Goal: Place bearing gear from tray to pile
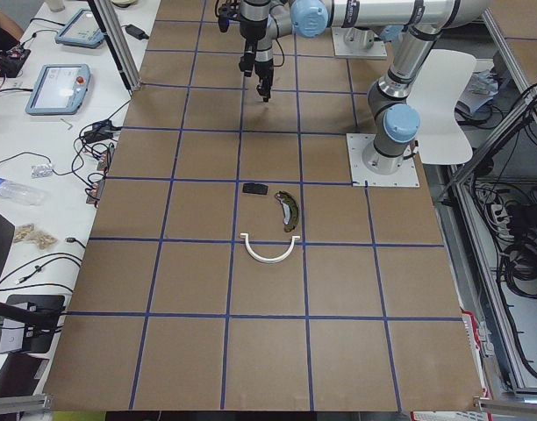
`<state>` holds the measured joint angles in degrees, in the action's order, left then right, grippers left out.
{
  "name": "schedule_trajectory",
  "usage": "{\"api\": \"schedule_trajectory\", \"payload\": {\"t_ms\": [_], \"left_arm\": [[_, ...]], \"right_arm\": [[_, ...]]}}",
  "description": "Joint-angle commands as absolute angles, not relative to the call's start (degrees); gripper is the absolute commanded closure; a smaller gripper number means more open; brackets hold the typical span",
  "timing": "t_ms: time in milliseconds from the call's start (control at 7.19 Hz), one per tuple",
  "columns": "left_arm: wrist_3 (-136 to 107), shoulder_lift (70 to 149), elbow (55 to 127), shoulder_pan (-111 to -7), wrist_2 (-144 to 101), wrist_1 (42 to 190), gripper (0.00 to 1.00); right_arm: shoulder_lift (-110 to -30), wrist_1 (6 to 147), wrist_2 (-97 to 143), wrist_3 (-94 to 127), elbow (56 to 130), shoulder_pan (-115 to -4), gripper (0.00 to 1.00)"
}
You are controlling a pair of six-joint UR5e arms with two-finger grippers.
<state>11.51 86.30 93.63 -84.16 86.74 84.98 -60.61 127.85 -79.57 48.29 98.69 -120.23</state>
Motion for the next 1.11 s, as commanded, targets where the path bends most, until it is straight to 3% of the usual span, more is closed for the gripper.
{"api": "schedule_trajectory", "payload": {"t_ms": [0, 557, 974], "left_arm": [[13.1, 85.7, 93.1, -84.1, 90.3, 91.8, 0.00], [12.0, 87.6, 94.9, -84.3, 89.6, 93.4, 0.00], [7.3, 92.3, 102.2, -88.0, 85.7, 77.9, 0.00]], "right_arm": [[-60.8, 128.1, -79.2, 42.6, 97.9, -119.5, 0.00], [-73.0, 113.2, -84.2, 8.7, 98.2, -96.7, 0.00], [-77.9, 105.6, -91.0, -20.4, 98.3, -75.0, 0.00]]}}
